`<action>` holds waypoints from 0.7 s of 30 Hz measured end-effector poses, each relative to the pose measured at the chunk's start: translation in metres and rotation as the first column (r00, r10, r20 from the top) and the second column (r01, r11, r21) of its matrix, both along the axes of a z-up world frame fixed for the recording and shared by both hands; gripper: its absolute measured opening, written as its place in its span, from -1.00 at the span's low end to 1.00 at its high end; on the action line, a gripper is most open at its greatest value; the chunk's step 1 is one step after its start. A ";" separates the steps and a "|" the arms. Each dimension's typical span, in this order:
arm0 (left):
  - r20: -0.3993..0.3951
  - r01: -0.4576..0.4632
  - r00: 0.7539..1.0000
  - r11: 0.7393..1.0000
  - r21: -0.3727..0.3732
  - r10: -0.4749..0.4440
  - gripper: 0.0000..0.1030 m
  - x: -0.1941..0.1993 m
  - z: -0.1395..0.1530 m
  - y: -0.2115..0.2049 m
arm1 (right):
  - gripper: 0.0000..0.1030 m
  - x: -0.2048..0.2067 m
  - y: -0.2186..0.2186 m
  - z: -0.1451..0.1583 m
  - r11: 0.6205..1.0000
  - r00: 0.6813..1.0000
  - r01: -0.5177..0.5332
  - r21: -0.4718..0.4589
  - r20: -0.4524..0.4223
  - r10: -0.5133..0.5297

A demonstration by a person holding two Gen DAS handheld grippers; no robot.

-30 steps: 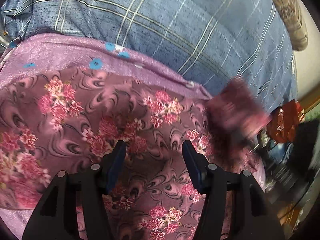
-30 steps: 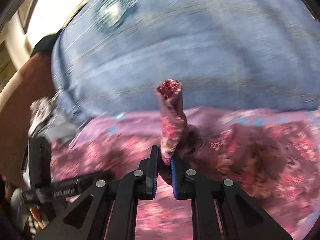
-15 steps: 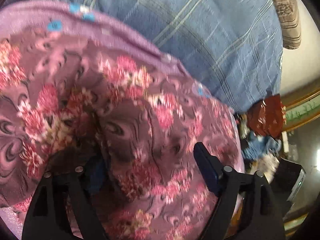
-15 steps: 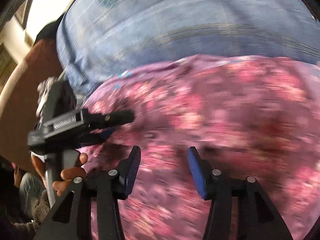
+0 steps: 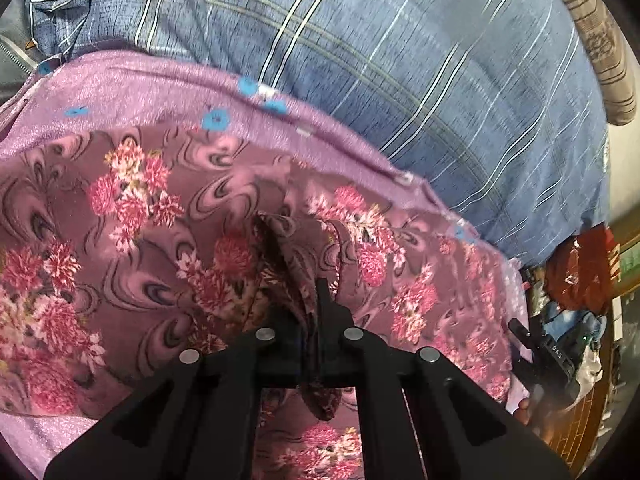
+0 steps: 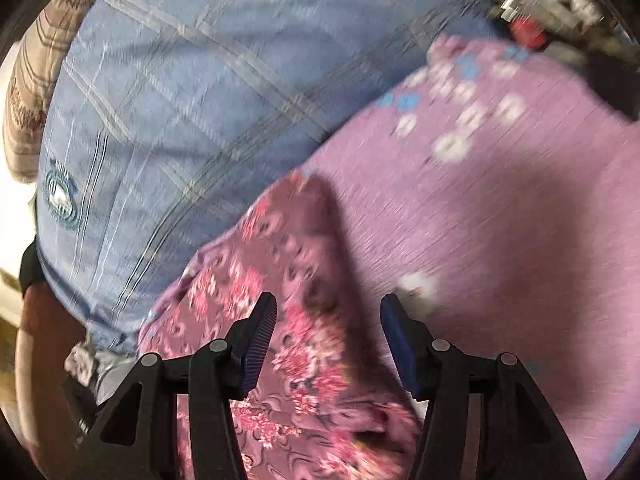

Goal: Fold small clothes

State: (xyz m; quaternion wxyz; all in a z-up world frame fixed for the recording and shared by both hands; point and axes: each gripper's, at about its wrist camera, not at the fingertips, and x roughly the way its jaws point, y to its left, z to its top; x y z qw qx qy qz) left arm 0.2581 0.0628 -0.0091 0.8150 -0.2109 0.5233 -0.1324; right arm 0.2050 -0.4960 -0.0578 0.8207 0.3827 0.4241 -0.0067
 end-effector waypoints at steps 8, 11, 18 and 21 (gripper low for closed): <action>-0.067 0.018 0.998 0.991 0.133 -0.010 -0.41 0.002 -0.016 -0.008 | -0.91 -0.008 0.020 0.028 0.968 0.998 -0.008 -0.249 0.060 0.023; -0.059 0.003 0.998 0.993 0.122 0.005 -0.41 -0.001 -0.003 -0.001 | -0.91 -0.004 0.015 0.001 0.971 0.998 -0.026 -0.239 -0.057 0.013; 0.120 -0.069 0.991 0.994 0.087 0.058 0.02 -0.011 0.039 0.014 | -0.66 -0.015 0.057 0.065 0.958 0.993 -0.014 -0.287 0.110 0.048; 0.063 0.011 0.998 0.989 0.148 -0.020 0.02 -0.005 0.018 -0.007 | -0.61 0.002 0.116 0.080 0.928 0.971 -0.156 -0.338 0.118 0.206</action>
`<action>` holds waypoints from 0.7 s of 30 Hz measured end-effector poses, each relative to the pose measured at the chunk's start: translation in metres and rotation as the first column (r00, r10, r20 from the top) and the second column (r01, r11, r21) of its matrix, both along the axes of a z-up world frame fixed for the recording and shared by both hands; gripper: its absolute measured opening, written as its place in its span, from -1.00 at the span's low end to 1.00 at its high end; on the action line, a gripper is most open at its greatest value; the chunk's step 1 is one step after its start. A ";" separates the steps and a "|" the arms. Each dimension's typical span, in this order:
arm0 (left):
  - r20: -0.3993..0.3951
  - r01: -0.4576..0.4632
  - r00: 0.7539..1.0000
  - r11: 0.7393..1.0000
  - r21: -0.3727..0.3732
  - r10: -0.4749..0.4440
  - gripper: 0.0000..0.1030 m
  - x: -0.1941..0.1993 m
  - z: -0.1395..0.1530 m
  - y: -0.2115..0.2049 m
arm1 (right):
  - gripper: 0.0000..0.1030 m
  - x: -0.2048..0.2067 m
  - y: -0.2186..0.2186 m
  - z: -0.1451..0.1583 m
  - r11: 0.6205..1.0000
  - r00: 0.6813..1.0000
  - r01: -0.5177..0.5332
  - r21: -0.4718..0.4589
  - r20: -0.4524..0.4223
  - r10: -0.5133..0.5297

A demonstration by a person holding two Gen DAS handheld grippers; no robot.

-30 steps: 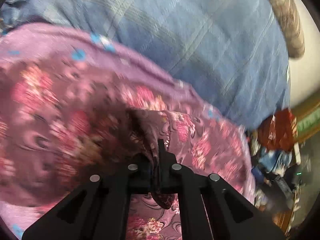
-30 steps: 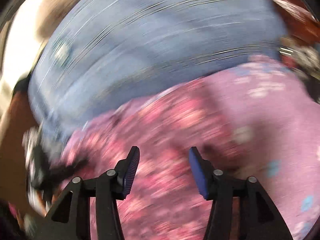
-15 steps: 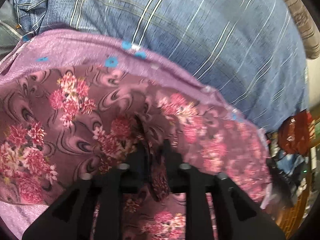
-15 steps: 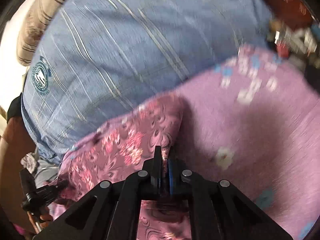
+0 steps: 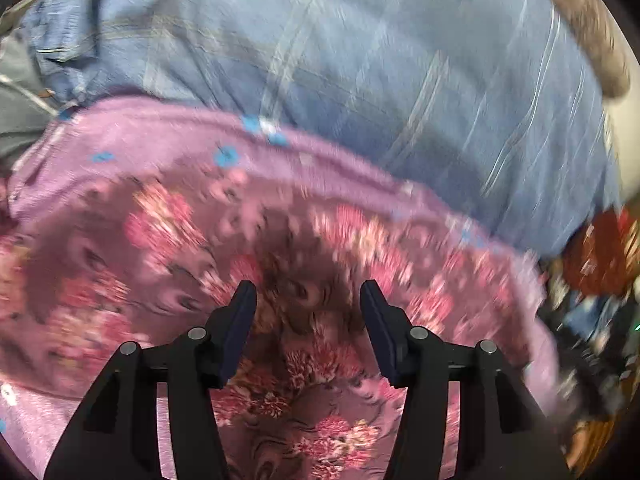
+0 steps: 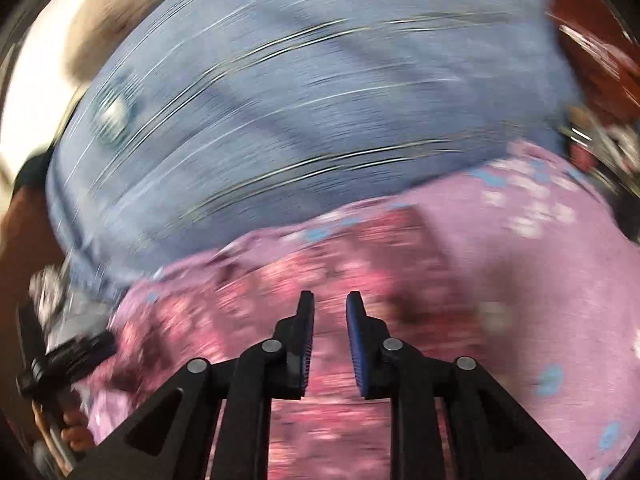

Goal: Fold small clothes

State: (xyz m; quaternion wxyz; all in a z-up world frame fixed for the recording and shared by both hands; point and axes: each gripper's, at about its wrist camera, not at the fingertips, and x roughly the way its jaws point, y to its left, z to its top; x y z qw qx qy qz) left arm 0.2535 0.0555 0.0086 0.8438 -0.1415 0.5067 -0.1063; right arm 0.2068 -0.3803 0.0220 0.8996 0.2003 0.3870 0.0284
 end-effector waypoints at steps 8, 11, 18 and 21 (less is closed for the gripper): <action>-0.059 0.010 0.998 0.999 0.036 -0.007 0.00 0.002 -0.016 -0.006 | -0.62 0.030 0.109 -0.031 0.978 0.975 -0.209 -0.013 -0.085 0.207; -0.015 -0.063 0.998 0.998 -0.020 0.062 0.01 -0.005 0.012 0.021 | -0.58 0.039 0.128 -0.059 0.970 0.960 -0.241 -0.014 -0.152 0.236; 0.085 -0.312 0.943 0.943 -0.116 0.322 0.22 -0.030 0.059 0.131 | -0.41 0.013 0.150 -0.075 0.956 0.971 -0.241 -0.166 -0.047 0.236; 0.132 -0.460 0.876 0.886 -0.068 0.465 0.40 -0.044 0.068 0.184 | -0.38 0.013 0.151 -0.074 0.954 0.970 -0.241 -0.180 -0.048 0.236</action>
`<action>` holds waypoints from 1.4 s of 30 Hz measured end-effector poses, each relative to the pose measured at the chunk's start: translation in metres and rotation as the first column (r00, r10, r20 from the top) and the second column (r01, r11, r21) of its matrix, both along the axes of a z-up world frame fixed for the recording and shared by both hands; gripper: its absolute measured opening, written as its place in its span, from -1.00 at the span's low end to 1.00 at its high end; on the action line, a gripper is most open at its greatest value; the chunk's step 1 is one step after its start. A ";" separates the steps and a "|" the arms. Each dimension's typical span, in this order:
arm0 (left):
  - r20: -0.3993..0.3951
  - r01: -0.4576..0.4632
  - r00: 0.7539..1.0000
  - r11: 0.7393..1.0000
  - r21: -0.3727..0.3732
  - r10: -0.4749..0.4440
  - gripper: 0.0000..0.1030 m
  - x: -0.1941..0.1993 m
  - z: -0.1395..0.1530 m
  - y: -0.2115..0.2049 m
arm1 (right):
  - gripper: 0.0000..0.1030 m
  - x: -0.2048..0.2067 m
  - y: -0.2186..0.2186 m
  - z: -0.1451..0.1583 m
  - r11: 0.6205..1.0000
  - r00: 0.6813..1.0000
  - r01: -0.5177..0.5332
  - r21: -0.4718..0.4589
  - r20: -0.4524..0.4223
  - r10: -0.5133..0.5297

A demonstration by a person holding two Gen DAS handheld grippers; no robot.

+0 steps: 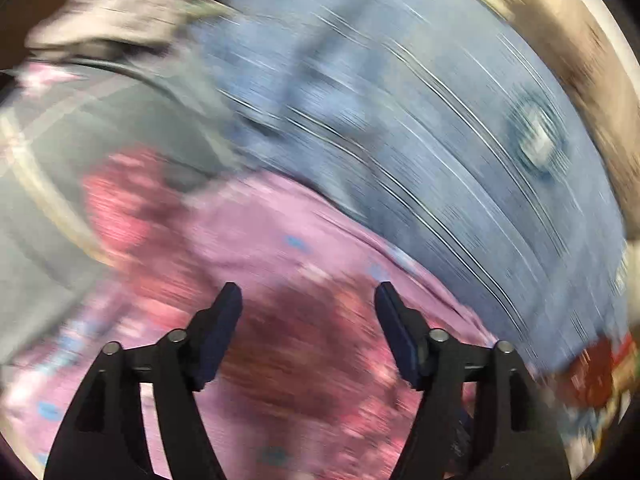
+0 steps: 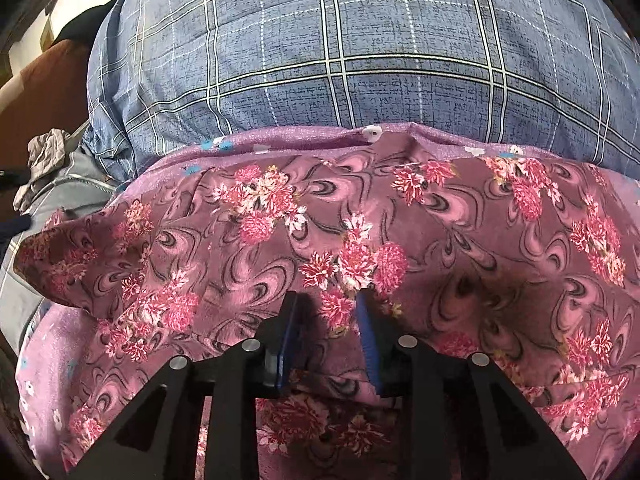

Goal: Fold small clothes

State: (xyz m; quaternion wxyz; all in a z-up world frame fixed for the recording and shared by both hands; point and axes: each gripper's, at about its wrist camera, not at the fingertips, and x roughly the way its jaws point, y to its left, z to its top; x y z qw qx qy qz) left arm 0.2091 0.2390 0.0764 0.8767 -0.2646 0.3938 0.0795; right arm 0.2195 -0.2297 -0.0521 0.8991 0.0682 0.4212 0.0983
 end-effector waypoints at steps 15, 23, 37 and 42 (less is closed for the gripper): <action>-0.230 -0.299 0.945 0.902 -0.311 0.234 0.44 0.007 -0.103 0.115 | -0.35 0.000 0.001 0.000 1.000 1.000 0.005 0.001 0.005 -0.005; -0.054 -0.172 0.985 0.959 -0.226 0.164 -0.86 0.027 -0.075 0.061 | -0.25 0.000 -0.005 -0.001 0.999 1.000 -0.005 0.049 0.006 0.005; 0.106 0.392 0.912 0.919 0.051 -0.395 -0.88 0.036 -0.016 -0.167 | -0.23 -0.028 -0.029 0.031 1.000 1.000 0.016 0.012 -0.004 -0.016; -0.008 0.569 0.822 0.821 0.048 -0.569 -0.88 0.034 -0.053 -0.245 | -0.20 -0.043 -0.068 0.031 0.995 0.995 0.101 0.006 -0.015 -0.101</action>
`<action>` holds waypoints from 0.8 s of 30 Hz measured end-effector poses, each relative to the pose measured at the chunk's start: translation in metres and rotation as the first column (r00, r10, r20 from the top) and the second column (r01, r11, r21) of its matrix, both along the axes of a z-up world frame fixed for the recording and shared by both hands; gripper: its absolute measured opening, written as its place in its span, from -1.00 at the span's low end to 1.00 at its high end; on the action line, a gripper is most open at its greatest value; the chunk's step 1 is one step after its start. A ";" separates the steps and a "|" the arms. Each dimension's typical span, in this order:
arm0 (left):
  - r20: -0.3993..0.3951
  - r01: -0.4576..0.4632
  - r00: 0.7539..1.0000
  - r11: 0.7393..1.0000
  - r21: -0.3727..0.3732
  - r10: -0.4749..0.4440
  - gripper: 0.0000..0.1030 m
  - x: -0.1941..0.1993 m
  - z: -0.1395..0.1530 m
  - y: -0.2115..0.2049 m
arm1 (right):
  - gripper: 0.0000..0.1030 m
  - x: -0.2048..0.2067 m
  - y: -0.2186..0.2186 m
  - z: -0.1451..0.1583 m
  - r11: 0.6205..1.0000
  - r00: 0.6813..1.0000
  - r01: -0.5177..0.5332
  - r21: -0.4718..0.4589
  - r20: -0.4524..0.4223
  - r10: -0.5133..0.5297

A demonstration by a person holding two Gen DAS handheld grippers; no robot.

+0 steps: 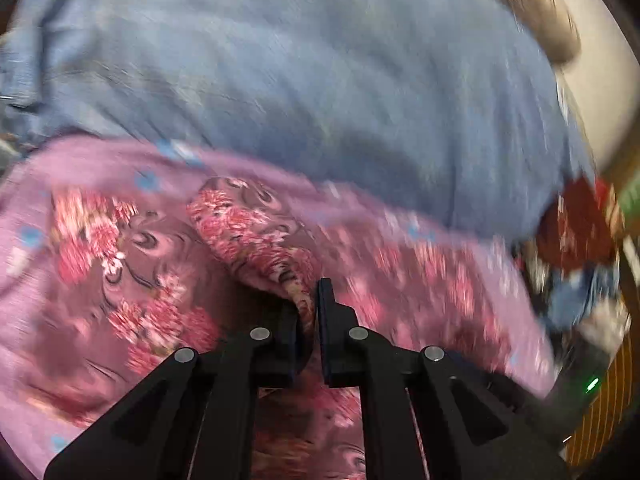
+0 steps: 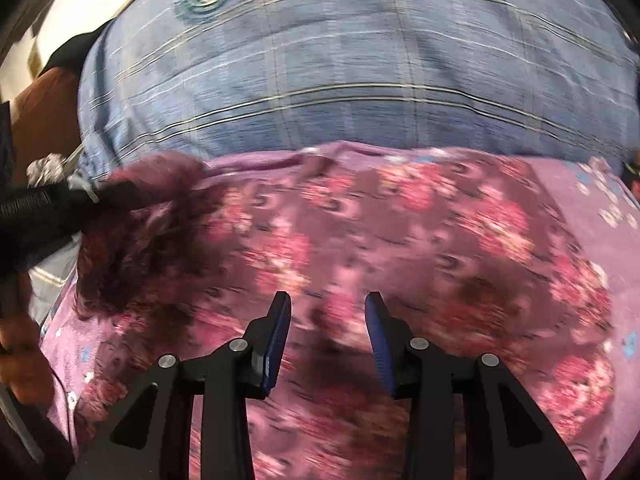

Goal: Fold small clothes

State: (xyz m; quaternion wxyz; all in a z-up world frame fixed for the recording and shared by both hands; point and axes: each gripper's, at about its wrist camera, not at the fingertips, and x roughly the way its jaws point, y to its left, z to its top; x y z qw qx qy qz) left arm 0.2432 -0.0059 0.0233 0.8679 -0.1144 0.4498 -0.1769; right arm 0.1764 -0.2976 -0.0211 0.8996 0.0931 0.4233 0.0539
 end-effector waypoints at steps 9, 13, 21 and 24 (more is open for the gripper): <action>-0.126 0.119 0.985 0.993 -0.009 -0.119 -0.50 -0.001 0.005 0.003 | -0.18 -0.003 -0.028 -0.013 0.995 0.996 0.067 0.071 -0.059 -0.063; -0.008 -0.036 0.999 0.997 -0.072 0.035 0.41 -0.009 0.055 0.068 | 0.01 0.005 -0.018 0.003 0.991 0.999 0.040 0.124 -0.032 -0.036; -0.099 -0.282 0.956 0.957 -0.065 0.276 0.41 0.010 0.039 0.159 | 0.42 0.027 0.049 0.017 0.974 0.993 -0.116 0.195 0.020 0.114; -0.117 -0.301 0.949 0.951 -0.074 0.292 0.41 0.010 0.036 0.168 | 0.42 0.046 0.072 0.016 0.977 0.993 -0.122 0.178 0.011 0.122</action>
